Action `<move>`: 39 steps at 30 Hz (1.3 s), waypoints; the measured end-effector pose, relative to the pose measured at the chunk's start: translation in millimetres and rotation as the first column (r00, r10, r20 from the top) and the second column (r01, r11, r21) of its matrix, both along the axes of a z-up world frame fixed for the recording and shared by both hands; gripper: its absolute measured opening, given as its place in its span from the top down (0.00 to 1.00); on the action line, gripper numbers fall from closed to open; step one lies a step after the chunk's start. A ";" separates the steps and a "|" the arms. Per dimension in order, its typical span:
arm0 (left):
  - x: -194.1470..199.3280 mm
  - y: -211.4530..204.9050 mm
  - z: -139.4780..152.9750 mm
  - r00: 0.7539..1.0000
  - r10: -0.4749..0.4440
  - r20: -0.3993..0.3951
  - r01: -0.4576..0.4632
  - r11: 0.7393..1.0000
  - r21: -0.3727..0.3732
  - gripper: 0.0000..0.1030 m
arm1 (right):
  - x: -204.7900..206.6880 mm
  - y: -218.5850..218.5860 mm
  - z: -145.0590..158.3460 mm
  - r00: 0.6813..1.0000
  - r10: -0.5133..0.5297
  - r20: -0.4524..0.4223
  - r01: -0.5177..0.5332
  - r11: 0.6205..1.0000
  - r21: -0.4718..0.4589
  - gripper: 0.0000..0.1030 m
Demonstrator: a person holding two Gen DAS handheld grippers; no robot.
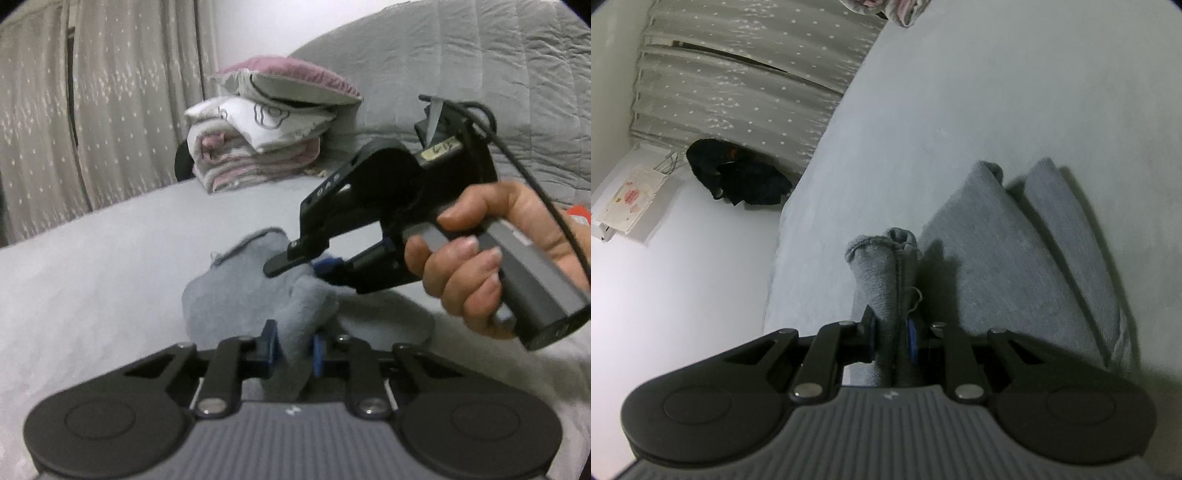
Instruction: Fold clothes
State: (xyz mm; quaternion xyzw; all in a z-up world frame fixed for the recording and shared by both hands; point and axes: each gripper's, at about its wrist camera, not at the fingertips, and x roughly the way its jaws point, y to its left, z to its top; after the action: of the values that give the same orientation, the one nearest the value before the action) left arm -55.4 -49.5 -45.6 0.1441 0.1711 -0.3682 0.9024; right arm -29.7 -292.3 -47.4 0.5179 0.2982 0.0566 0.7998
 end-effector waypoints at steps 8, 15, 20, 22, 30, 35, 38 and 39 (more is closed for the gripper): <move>-9.9 -18.0 8.8 0.998 -0.040 0.043 0.041 0.999 -0.026 0.85 | -9.7 -10.1 6.4 0.997 -0.028 0.068 0.029 0.999 -0.019 0.81; -13.4 -39.9 6.4 0.996 -0.086 0.034 0.087 0.996 -0.035 0.85 | -19.4 -22.2 3.1 0.995 -0.066 0.074 0.067 0.998 -0.017 0.81; -17.5 -55.8 -3.0 0.993 -0.116 0.015 0.116 0.993 0.001 0.84 | -21.8 -27.5 -3.5 0.995 -0.082 0.050 0.083 0.996 -0.014 0.81; -17.7 -59.8 -9.0 0.992 -0.124 0.001 0.124 0.992 0.020 0.82 | -19.9 -29.2 -9.1 0.996 -0.083 0.023 0.083 0.996 -0.017 0.81; -28.0 -59.9 -12.3 0.982 -0.191 -0.012 0.191 0.981 0.039 0.57 | -16.0 -34.2 -18.8 0.996 -0.087 -0.021 0.088 0.995 0.054 0.76; -30.5 -48.9 -2.3 0.969 -0.243 -0.034 0.243 0.970 -0.010 0.52 | -22.2 -42.8 -17.5 0.994 -0.112 0.004 0.112 0.990 0.084 0.59; -26.3 -40.1 4.0 0.968 -0.249 -0.042 0.247 0.967 -0.055 0.52 | -23.5 -42.5 -13.1 0.992 -0.122 0.015 0.121 0.990 0.067 0.59; -24.9 -37.3 5.4 0.968 -0.246 -0.043 0.243 0.968 -0.068 0.52 | -23.6 -41.4 -11.5 0.992 -0.125 0.019 0.123 0.991 0.055 0.59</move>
State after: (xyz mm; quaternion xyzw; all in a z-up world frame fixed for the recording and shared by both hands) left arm -80.3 -86.8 -40.2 0.1264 0.1633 -0.4853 0.8496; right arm -53.3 -333.7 -58.9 0.5559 0.2550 0.0205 0.7909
